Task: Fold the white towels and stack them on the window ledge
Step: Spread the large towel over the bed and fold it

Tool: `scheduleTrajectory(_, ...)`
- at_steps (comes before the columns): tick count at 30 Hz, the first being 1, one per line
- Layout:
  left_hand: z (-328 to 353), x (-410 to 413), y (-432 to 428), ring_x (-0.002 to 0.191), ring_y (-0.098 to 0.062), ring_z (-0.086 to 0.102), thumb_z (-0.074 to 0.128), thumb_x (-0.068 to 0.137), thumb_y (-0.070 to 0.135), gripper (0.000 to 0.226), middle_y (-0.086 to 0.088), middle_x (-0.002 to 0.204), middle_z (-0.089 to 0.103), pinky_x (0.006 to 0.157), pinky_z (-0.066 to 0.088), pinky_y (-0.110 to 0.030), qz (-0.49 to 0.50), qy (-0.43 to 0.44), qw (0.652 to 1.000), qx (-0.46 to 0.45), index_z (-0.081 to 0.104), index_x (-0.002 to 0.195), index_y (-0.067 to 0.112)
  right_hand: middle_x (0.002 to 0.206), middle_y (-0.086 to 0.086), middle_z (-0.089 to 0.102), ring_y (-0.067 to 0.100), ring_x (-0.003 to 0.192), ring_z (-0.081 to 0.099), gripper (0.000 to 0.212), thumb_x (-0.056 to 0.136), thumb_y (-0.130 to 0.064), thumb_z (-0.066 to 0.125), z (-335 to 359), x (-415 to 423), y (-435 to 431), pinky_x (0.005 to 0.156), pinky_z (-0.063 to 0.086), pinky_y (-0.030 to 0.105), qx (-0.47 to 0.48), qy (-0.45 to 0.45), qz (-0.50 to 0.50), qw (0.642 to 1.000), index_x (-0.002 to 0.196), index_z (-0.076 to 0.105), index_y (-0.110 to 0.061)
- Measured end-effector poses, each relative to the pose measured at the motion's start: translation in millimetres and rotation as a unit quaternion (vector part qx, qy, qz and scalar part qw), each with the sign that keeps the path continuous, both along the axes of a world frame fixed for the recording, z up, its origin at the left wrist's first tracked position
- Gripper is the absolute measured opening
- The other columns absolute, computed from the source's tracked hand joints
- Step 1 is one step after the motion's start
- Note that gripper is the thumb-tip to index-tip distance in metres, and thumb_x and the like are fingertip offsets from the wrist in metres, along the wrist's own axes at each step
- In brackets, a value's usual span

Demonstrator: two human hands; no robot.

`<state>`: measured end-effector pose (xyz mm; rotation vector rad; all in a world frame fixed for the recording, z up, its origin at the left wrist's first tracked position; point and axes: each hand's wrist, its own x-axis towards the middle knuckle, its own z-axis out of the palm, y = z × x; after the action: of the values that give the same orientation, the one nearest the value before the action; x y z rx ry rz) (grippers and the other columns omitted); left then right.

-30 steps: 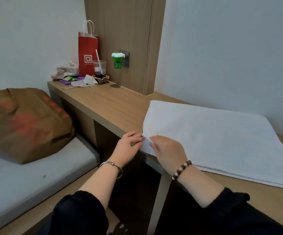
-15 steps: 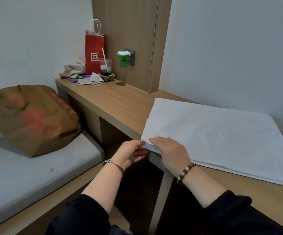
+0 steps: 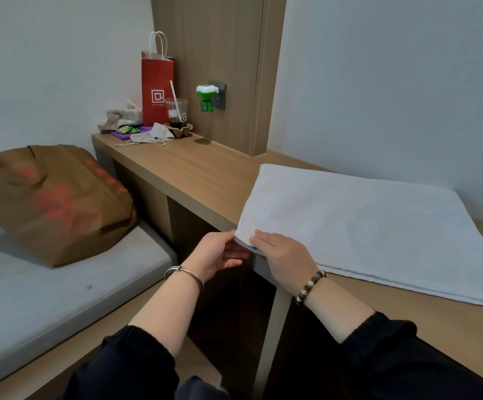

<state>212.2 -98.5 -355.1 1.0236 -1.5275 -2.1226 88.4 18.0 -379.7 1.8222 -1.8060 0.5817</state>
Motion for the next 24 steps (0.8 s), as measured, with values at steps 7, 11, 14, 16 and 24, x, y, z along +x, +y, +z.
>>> scheduleTrajectory(7, 2.3, -7.1, 7.3, 0.058, -0.012, 0.064, 0.050, 0.098, 0.020, 0.025, -0.009, 0.080, 0.069, 0.051, 0.052, -0.018, 0.039, -0.017, 0.999, -0.009, 0.067, 0.110, 0.007, 0.079, 0.009, 0.071, 0.023, 0.064, 0.069, 0.026, 0.064, 0.000, 0.083, 5.1, 6.8, -1.0, 0.052, 0.058, 0.030, 0.029, -0.022, 0.030, 0.999, 0.088, 0.072, -0.006)
scheduleTrajectory(11, 0.5, -2.9, 6.9, 0.061, -0.013, 0.066, 0.051, 0.097, 0.018, 0.025, -0.009, 0.080, 0.069, 0.052, 0.053, -0.018, 0.068, 0.002, 0.997, 0.022, 0.065, 0.109, 0.002, 0.078, 0.005, 0.069, 0.022, 0.064, 0.066, 0.021, 0.069, -0.001, 0.080, 2.4, 4.2, -3.5, 0.051, 0.056, 0.030, 0.055, -0.014, 0.011, 0.998, 0.086, 0.071, -0.009)
scheduleTrajectory(14, 2.1, -1.9, 8.2, 0.064, -0.016, 0.065, 0.051, 0.097, 0.023, 0.027, -0.010, 0.081, 0.068, 0.053, 0.054, -0.021, 0.062, -0.003, 0.998, 0.022, 0.065, 0.107, 0.003, 0.079, 0.006, 0.070, 0.022, 0.066, 0.068, 0.026, 0.064, 0.000, 0.083, 5.0, 6.8, 0.0, 0.052, 0.058, 0.030, 0.066, -0.016, 0.010, 0.998, 0.086, 0.072, -0.008)
scheduleTrajectory(16, 4.6, -4.2, 9.3, 0.064, -0.016, 0.064, 0.057, 0.094, 0.028, 0.028, -0.011, 0.083, 0.068, 0.052, 0.051, -0.023, 0.059, -0.018, 0.998, 0.000, 0.065, 0.104, 0.004, 0.080, 0.007, 0.071, 0.022, 0.066, 0.069, 0.029, 0.062, 0.001, 0.083, 6.7, 8.8, 1.6, 0.055, 0.059, 0.029, 0.075, -0.023, 0.014, 0.997, 0.087, 0.073, -0.007)
scheduleTrajectory(24, 5.8, -12.1, 13.7, 0.073, -0.017, 0.069, 0.058, 0.092, 0.013, 0.013, -0.011, 0.092, 0.069, 0.058, 0.056, -0.023, 0.075, -0.054, 0.995, -0.043, 0.061, 0.102, 0.006, 0.116, 0.003, 0.061, 0.021, 0.109, 0.054, 0.018, 0.091, -0.017, 0.053, 21.5, -6.3, 46.7, 0.091, 0.046, 0.031, 0.081, -0.073, -0.138, 0.984, 0.102, 0.067, -0.012)
